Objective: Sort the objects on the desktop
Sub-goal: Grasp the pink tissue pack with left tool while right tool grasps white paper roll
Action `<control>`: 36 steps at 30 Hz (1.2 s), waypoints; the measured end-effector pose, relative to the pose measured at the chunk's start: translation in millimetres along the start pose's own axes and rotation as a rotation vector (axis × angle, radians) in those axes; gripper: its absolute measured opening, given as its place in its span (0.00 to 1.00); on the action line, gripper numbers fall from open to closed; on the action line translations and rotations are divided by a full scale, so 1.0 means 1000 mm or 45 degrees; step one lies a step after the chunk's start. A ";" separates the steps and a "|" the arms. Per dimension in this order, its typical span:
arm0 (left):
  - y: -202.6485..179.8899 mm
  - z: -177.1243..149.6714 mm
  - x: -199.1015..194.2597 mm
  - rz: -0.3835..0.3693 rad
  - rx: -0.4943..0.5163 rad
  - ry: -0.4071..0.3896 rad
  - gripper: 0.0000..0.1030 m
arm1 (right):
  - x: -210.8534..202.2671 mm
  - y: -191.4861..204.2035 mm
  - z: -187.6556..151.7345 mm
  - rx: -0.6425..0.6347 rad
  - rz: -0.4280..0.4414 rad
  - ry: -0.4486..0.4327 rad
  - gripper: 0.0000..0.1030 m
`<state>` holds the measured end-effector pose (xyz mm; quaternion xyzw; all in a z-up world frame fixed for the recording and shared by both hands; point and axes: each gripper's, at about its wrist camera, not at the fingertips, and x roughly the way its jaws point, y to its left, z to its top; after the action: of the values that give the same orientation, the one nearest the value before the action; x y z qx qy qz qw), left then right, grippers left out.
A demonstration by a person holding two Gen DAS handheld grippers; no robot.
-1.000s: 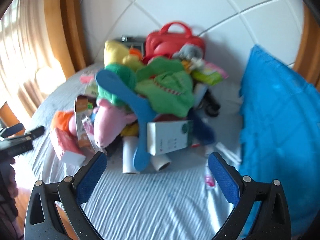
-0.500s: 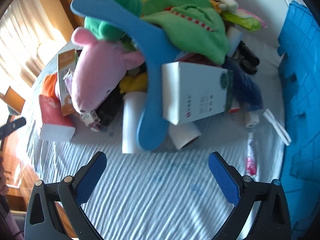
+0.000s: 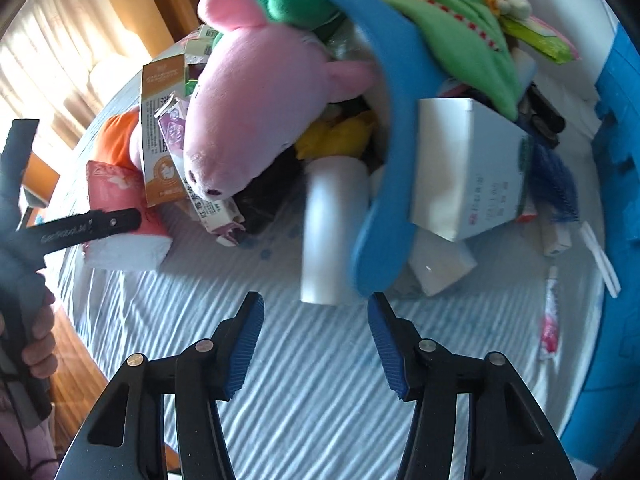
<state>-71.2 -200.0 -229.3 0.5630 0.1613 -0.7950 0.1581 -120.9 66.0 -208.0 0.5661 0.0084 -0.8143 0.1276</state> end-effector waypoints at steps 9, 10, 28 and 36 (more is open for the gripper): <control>0.005 -0.003 -0.005 0.099 0.129 0.001 0.60 | 0.024 -0.010 0.029 0.048 -0.072 0.009 0.53; 0.004 -0.004 -0.003 0.106 0.133 0.001 0.60 | 0.027 -0.012 0.032 0.058 -0.075 0.012 0.54; -0.017 -0.027 -0.013 0.031 0.152 0.030 0.57 | 0.038 -0.027 0.037 0.127 -0.055 0.094 0.59; -0.046 -0.051 -0.037 0.038 0.258 -0.036 0.57 | 0.007 -0.039 0.008 0.073 -0.060 0.132 0.47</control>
<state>-36.7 -134.4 -206.7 0.5674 0.0693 -0.8125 0.1143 -139.1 100.8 -216.7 0.6108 0.0050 -0.7865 0.0913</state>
